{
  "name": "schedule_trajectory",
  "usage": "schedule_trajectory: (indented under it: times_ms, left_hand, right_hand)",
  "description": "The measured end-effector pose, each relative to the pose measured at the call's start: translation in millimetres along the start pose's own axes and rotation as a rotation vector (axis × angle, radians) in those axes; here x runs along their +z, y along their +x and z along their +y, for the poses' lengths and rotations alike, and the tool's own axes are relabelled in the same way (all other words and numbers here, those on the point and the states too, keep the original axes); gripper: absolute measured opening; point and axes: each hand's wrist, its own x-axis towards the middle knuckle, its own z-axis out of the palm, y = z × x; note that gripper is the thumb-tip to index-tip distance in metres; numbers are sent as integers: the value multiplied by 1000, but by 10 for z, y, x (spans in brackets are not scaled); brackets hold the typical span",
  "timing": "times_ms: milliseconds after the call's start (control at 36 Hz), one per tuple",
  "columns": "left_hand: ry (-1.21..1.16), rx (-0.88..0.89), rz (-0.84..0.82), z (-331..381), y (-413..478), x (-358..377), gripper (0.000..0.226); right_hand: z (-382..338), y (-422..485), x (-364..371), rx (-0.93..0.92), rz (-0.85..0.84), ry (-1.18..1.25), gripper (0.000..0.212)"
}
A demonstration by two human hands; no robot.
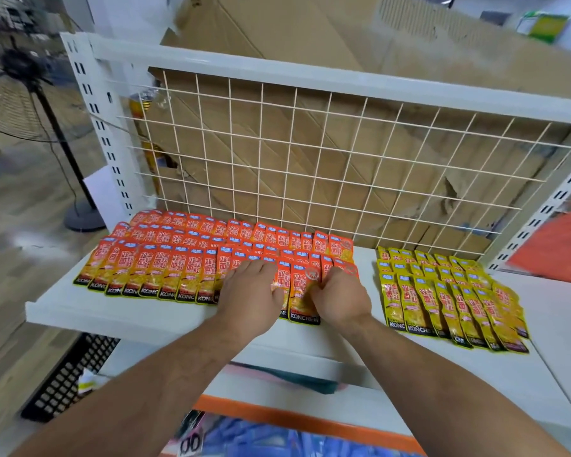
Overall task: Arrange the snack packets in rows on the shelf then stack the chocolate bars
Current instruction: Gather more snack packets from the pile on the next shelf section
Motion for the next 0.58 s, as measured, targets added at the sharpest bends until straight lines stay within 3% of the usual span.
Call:
schedule_trajectory:
  times_ms: [194,444,583]
  left_hand:
    - [0,151,-72,366,71,180,59]
    - [32,297,-153,1146,48,382,61]
    - [28,357,-199,1600,9,456,63]
  right_hand:
    - [416,-169,-56,-267,139,-276,44]
    - [1139,-447,-415,-102,-1,-369,81]
    - [1526,-626,-694,-40,-21,-356,89]
